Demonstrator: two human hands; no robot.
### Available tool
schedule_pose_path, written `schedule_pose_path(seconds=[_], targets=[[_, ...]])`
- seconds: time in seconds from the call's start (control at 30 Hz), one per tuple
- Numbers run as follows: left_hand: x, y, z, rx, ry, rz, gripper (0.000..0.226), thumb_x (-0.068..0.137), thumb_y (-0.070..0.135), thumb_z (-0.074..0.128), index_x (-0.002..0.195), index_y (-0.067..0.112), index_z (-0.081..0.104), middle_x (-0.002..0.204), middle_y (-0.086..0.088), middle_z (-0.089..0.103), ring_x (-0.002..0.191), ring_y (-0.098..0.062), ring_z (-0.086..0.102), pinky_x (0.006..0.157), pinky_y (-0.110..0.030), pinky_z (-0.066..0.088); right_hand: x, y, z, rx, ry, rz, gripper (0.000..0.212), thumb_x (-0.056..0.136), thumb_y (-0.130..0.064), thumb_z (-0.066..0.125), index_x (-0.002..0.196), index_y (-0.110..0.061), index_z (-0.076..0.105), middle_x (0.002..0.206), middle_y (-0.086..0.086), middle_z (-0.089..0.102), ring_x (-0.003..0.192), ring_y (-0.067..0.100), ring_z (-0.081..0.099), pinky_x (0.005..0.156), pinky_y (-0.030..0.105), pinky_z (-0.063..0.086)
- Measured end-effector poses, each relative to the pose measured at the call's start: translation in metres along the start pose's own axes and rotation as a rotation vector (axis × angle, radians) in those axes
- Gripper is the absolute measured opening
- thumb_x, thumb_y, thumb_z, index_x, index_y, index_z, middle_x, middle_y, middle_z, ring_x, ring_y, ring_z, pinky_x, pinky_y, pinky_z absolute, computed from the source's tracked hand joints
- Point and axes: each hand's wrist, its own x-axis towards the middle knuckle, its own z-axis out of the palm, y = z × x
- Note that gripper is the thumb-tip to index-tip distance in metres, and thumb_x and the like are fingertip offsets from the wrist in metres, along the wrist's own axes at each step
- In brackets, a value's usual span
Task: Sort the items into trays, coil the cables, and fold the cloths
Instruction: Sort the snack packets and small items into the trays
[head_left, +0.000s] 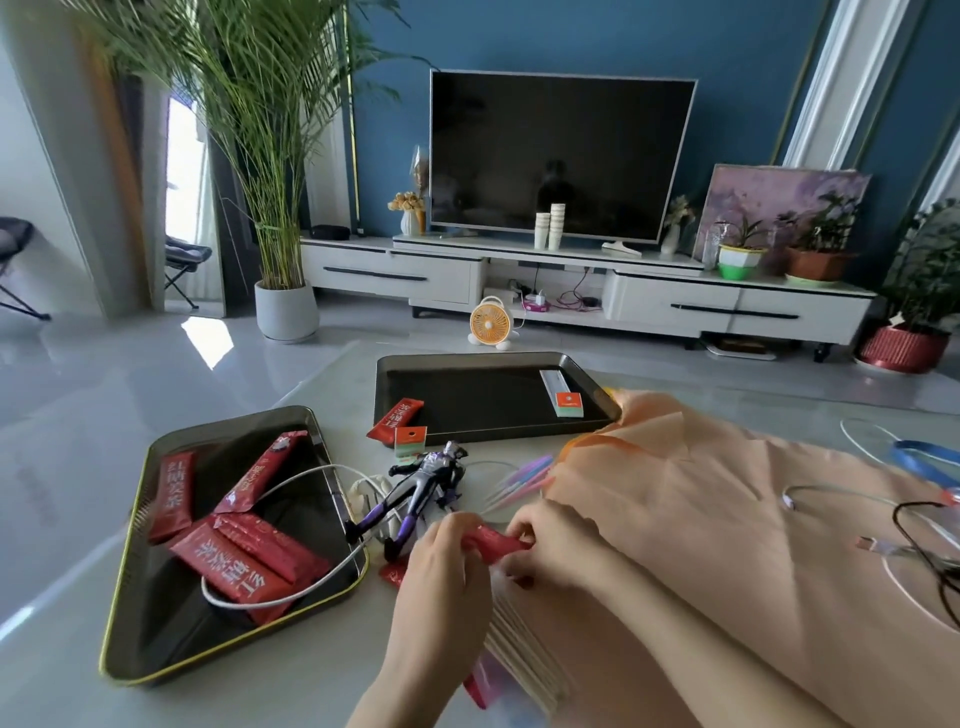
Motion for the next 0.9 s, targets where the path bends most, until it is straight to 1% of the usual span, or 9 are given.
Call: schedule_pose_path(seconds=[0.1, 0.2, 0.3, 0.4, 0.47, 0.57, 0.73, 0.83, 0.9], targets=[[0.001, 0.002, 0.002, 0.013, -0.011, 0.027, 0.029, 0.088, 0.003, 0.044, 0.108, 0.02, 0.057, 0.109, 0.006, 0.058, 0.107, -0.012, 0.049, 0.082, -0.018, 0.035, 0.0, 0.003, -0.012, 0.234, -0.074, 0.035, 0.013, 0.073, -0.014, 0.072, 0.078, -0.021, 0.062, 0.083, 0.008, 0.069, 0.074, 0.017, 0.063, 0.077, 0.03, 0.052], [0.005, 0.006, 0.004, 0.062, -0.003, 0.05, 0.032, 0.09, 0.007, 0.045, 0.118, 0.021, 0.053, 0.116, 0.006, 0.054, 0.111, -0.012, 0.046, 0.078, -0.016, 0.03, -0.003, 0.014, -0.023, 0.459, -0.039, 0.106, 0.017, 0.076, -0.007, 0.07, 0.085, -0.018, 0.061, 0.078, 0.003, 0.06, 0.067, 0.011, 0.054, 0.06, 0.019, 0.046], [0.009, 0.005, 0.008, 0.08, -0.033, 0.037, 0.037, 0.092, 0.009, 0.043, 0.127, 0.021, 0.048, 0.126, 0.006, 0.051, 0.119, -0.011, 0.043, 0.085, -0.015, 0.03, -0.007, 0.033, -0.035, 0.713, 0.016, 0.189, 0.015, 0.079, -0.008, 0.069, 0.09, -0.015, 0.063, 0.074, 0.004, 0.062, 0.063, 0.011, 0.055, 0.054, 0.018, 0.041], [0.013, 0.0, 0.012, 0.081, -0.039, 0.022, 0.038, 0.093, 0.009, 0.04, 0.129, 0.023, 0.045, 0.132, 0.007, 0.047, 0.121, -0.008, 0.041, 0.083, -0.012, 0.028, -0.009, 0.055, -0.052, 0.915, 0.144, 0.216, 0.014, 0.081, -0.005, 0.065, 0.09, -0.015, 0.065, 0.063, 0.0, 0.063, 0.047, 0.007, 0.053, 0.045, 0.018, 0.037], [0.017, -0.002, 0.017, 0.085, -0.048, 0.029, 0.039, 0.093, 0.009, 0.039, 0.129, 0.023, 0.044, 0.132, 0.008, 0.046, 0.12, -0.006, 0.041, 0.079, -0.008, 0.025, -0.002, 0.068, -0.063, 0.995, 0.286, 0.214, 0.017, 0.083, 0.0, 0.062, 0.089, -0.015, 0.067, 0.061, -0.001, 0.061, 0.047, 0.008, 0.048, 0.044, 0.018, 0.035], [0.024, -0.003, 0.024, 0.103, -0.066, 0.07, 0.04, 0.093, 0.009, 0.039, 0.13, 0.022, 0.044, 0.132, 0.008, 0.045, 0.12, -0.005, 0.04, 0.082, -0.006, 0.026, 0.015, 0.074, -0.067, 1.068, 0.42, 0.191, 0.019, 0.087, 0.003, 0.058, 0.099, -0.009, 0.065, 0.071, 0.003, 0.057, 0.052, 0.011, 0.044, 0.042, 0.016, 0.036], [0.038, -0.003, 0.026, 0.116, -0.068, 0.086, 0.038, 0.095, 0.011, 0.035, 0.129, 0.027, 0.042, 0.131, 0.014, 0.043, 0.12, -0.002, 0.041, 0.09, -0.015, 0.036, 0.065, 0.059, -0.058, 1.039, 0.439, 0.157, 0.027, 0.092, 0.003, 0.049, 0.112, -0.011, 0.061, 0.086, 0.006, 0.056, 0.058, 0.012, 0.046, 0.049, 0.02, 0.038], [0.039, -0.003, 0.019, 0.055, -0.025, 0.098, 0.035, 0.095, 0.011, 0.036, 0.121, 0.03, 0.049, 0.123, 0.017, 0.048, 0.11, 0.002, 0.046, 0.083, -0.012, 0.038, 0.096, 0.046, -0.058, 1.006, 0.51, 0.163, 0.029, 0.091, 0.002, 0.05, 0.116, -0.01, 0.059, 0.089, 0.009, 0.056, 0.058, 0.013, 0.049, 0.048, 0.019, 0.041], [0.041, -0.001, 0.013, -0.027, 0.021, 0.127, 0.034, 0.094, 0.007, 0.041, 0.105, 0.036, 0.054, 0.11, 0.02, 0.054, 0.097, 0.009, 0.05, 0.076, -0.007, 0.038, 0.115, 0.04, -0.055, 0.943, 0.564, 0.161, 0.03, 0.089, 0.002, 0.05, 0.116, -0.009, 0.057, 0.083, 0.006, 0.057, 0.062, 0.014, 0.053, 0.056, 0.021, 0.048]])
